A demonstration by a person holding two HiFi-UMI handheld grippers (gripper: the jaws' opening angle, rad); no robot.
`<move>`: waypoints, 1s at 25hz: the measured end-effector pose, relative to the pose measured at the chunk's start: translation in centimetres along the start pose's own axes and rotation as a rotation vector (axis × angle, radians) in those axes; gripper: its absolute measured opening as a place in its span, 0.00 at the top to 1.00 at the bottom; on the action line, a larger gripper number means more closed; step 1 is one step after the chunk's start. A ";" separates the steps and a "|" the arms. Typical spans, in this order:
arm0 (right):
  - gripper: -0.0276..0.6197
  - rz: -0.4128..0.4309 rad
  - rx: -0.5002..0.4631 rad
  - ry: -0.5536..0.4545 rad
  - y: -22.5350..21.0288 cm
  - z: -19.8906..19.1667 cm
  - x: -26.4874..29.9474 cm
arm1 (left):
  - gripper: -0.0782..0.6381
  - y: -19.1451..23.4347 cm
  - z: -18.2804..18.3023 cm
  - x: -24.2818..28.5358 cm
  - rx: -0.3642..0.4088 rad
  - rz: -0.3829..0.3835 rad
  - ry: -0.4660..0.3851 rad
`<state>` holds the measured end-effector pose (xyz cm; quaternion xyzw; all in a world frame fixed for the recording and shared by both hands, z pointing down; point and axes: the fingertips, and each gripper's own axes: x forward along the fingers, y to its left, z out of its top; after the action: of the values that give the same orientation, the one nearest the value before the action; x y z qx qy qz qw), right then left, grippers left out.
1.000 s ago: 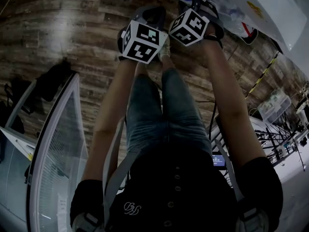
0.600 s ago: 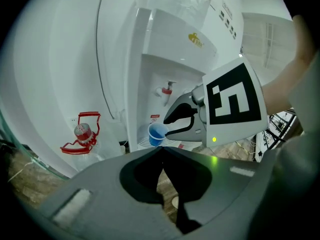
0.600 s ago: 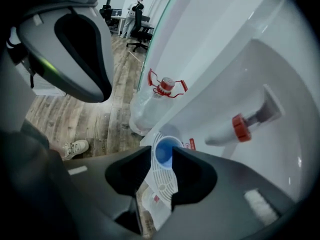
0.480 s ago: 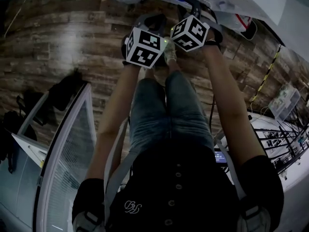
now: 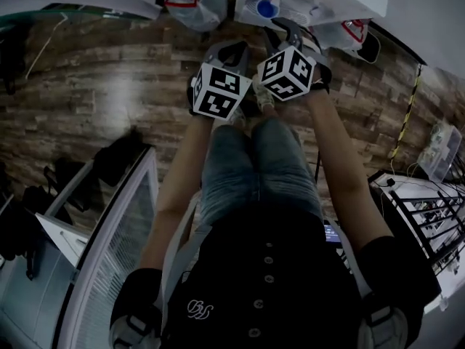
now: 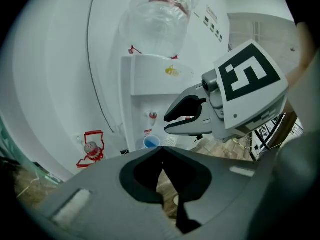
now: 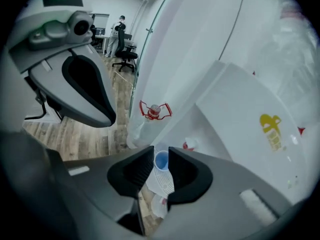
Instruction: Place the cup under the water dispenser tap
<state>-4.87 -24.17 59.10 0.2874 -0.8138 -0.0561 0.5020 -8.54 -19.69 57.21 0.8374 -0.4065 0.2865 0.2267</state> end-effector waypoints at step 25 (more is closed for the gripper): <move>0.96 0.001 0.401 -0.222 -2.9 5.4 -17.6 | 0.88 -6.0 11.8 -9.9 0.138 -0.065 -0.202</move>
<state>-2.47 -18.48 41.54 0.3733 -0.8590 0.0757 0.3422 -5.21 -18.09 41.09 0.8882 -0.3794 0.2206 0.1358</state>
